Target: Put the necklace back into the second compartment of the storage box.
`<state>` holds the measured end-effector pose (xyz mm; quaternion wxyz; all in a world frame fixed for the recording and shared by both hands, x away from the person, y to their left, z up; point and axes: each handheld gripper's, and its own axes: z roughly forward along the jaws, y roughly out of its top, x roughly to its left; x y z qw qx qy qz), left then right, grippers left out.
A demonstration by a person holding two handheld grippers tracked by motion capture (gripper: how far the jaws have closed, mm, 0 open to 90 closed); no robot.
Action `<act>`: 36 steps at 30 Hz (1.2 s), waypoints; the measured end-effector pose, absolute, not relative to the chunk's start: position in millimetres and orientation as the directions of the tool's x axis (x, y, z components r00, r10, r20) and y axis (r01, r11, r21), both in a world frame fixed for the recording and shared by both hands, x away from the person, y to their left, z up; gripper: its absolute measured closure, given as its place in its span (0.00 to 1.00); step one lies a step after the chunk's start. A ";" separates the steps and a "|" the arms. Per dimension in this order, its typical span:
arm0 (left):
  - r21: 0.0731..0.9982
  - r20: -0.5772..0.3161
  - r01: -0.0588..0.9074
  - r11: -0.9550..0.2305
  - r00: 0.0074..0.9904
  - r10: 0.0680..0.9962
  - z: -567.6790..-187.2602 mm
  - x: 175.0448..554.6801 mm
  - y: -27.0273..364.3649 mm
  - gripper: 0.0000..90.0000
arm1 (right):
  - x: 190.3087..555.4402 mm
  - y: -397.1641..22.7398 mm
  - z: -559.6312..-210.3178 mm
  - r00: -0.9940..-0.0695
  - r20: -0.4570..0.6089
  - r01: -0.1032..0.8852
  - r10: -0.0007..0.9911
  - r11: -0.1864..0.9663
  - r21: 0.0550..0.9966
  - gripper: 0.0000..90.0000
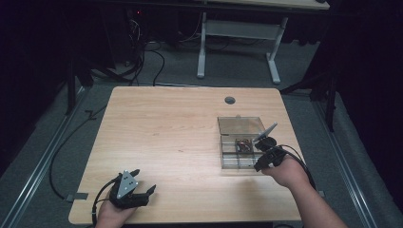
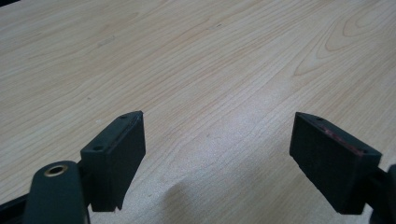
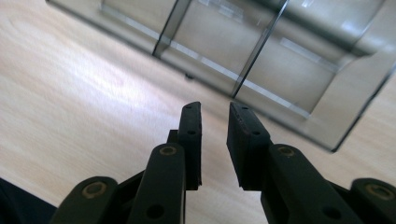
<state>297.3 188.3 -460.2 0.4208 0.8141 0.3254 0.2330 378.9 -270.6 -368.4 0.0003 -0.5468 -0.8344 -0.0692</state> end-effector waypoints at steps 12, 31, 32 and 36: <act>0.839 0.102 0.335 -0.428 0.675 0.730 -460.3 297.6 188.7 0.21 | 362.3 -273.5 -397.3 -0.384 0.082 0.918 0.920 0.371 0.140 0.75; 0.852 0.061 0.349 -0.391 0.674 0.736 -459.6 298.9 193.1 0.21 | 304.2 -279.6 -425.2 -0.381 0.078 0.798 0.921 0.285 0.530 0.53; 0.854 0.059 0.348 -0.387 0.675 0.735 -459.5 298.9 193.5 0.21 | 304.2 -279.6 -425.2 -0.381 0.078 0.798 0.921 0.285 0.530 0.53; 0.862 0.037 0.351 -0.365 0.675 0.737 -459.5 299.5 195.7 0.21 | 290.4 -283.5 -433.5 -0.399 0.067 0.696 0.914 0.254 0.672 0.51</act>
